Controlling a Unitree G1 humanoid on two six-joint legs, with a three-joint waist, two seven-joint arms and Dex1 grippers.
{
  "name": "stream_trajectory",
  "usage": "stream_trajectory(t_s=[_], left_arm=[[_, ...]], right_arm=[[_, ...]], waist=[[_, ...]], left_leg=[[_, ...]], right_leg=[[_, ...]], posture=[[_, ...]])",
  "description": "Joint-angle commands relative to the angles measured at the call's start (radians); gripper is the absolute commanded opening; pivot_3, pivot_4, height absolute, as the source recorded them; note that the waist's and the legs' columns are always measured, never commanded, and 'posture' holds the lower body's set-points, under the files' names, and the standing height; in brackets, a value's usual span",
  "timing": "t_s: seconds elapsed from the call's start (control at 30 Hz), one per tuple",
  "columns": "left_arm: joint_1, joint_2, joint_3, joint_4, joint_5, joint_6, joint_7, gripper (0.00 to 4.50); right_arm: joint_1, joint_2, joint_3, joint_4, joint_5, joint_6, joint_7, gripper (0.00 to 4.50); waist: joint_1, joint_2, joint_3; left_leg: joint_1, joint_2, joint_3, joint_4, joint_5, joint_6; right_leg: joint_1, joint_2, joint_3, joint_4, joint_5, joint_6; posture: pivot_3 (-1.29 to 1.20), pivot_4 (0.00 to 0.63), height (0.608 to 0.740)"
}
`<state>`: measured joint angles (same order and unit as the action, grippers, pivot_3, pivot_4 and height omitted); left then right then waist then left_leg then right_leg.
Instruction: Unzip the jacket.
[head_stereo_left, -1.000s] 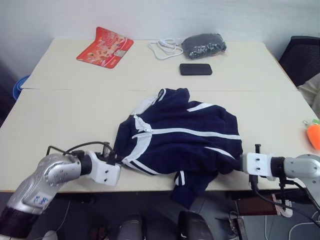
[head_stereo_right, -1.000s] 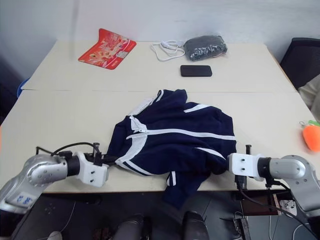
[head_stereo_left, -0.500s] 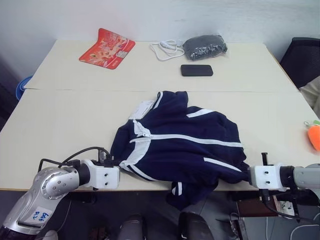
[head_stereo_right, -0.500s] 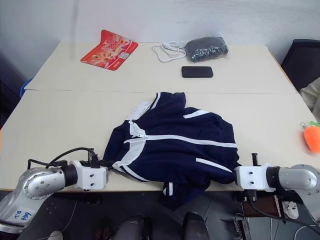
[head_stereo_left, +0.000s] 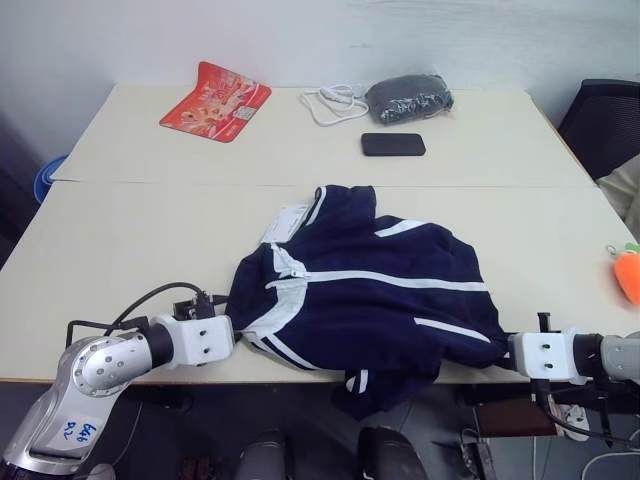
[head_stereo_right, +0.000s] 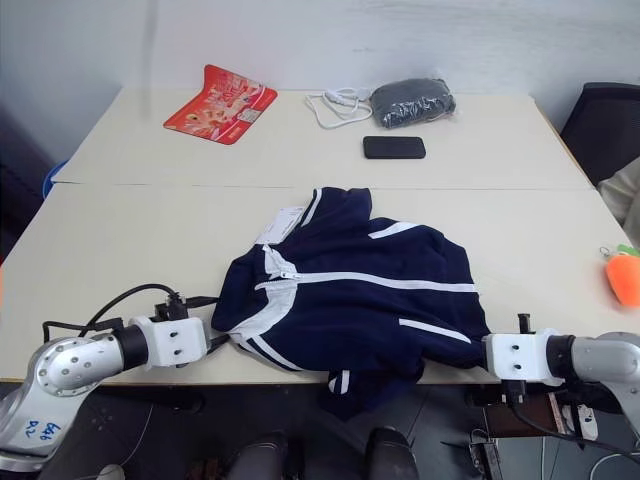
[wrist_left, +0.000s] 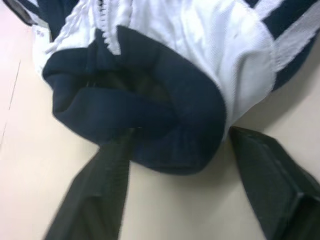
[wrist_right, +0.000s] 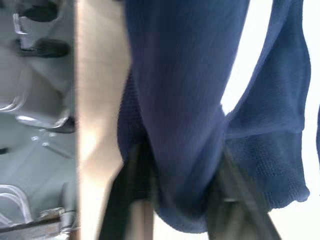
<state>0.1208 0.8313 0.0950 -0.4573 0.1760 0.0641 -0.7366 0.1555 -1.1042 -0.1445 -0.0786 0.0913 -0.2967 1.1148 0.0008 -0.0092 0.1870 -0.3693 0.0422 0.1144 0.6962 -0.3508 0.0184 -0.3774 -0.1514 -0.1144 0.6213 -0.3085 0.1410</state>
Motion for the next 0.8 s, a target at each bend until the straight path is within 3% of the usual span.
stream_trajectory(t_s=[0.03, 0.17, 0.23, 0.37, 0.5, 0.6, 0.8], left_arm=[[0.037, 0.018, 0.020, 0.013, -0.063, 0.019, -0.057, 4.49], [0.035, 0.037, 0.159, -0.025, -0.358, 0.191, -0.206, 4.50], [0.002, 0.051, 0.199, 0.004, -0.404, 0.227, -0.221, 4.50], [-0.160, 0.042, 0.281, 0.109, -0.608, 0.431, -0.222, 4.50], [-0.518, 0.023, 0.298, 0.307, -0.842, 0.850, -0.122, 4.50], [-0.704, -0.012, 0.233, 0.473, -0.859, 1.012, -0.069, 4.50], [-0.909, -0.061, 0.059, 0.784, -0.787, 1.124, -0.080, 4.50]], right_arm=[[0.018, -0.034, -0.056, -0.053, 0.020, 0.016, 0.020, 2.46], [0.051, -0.093, -0.171, -0.134, 0.123, 0.162, 0.105, 3.73], [0.063, -0.109, -0.224, -0.176, 0.196, 0.246, 0.150, 4.39], [-0.049, -0.106, -0.296, -0.272, 0.460, 0.555, 0.114, 4.39], [-0.197, -0.080, -0.289, -0.369, 0.709, 0.781, 0.028, 4.39], [-0.330, -0.044, -0.229, -0.419, 0.790, 0.859, -0.072, 4.39], [-0.579, 0.060, -0.066, -0.470, 0.785, 0.937, -0.223, 4.39]], waist=[[-0.001, 0.001, -0.001], [-0.003, 0.004, -0.001], [-0.001, 0.004, -0.001], [0.004, 0.004, -0.001], [0.013, 0.004, -0.001], [0.014, 0.003, -0.001], [0.012, 0.002, -0.001]], left_leg=[[0.000, 0.000, 0.000, 0.000, 0.000, 0.000], [0.000, 0.002, 0.001, 0.000, -0.001, -0.001], [-0.001, 0.003, 0.001, 0.001, -0.001, -0.001], [-0.001, 0.003, -0.001, 0.003, -0.001, -0.001], [-0.002, 0.003, -0.003, 0.003, -0.001, -0.001], [-0.002, 0.001, -0.003, 0.002, -0.002, -0.002], [-0.005, -0.005, 0.001, 0.002, -0.002, -0.002]], right_leg=[[0.000, 0.000, 0.000, 0.000, 0.000, 0.000], [-0.001, 0.001, 0.001, 0.000, -0.001, -0.001], [-0.002, 0.002, 0.000, 0.000, -0.001, -0.002], [0.000, 0.002, -0.001, 0.000, -0.001, -0.002], [0.000, 0.002, -0.002, 0.002, -0.001, -0.002], [-0.001, 0.002, -0.002, 0.002, -0.001, -0.002], [-0.005, 0.003, -0.002, 0.002, -0.001, -0.002]], posture=[[0.00, 0.150, 0.740], [0.00, 0.150, 0.740], [0.00, 0.150, 0.740], [0.00, 0.150, 0.740], [0.00, 0.150, 0.740], [0.00, 0.150, 0.740], [0.00, 0.150, 0.740]])
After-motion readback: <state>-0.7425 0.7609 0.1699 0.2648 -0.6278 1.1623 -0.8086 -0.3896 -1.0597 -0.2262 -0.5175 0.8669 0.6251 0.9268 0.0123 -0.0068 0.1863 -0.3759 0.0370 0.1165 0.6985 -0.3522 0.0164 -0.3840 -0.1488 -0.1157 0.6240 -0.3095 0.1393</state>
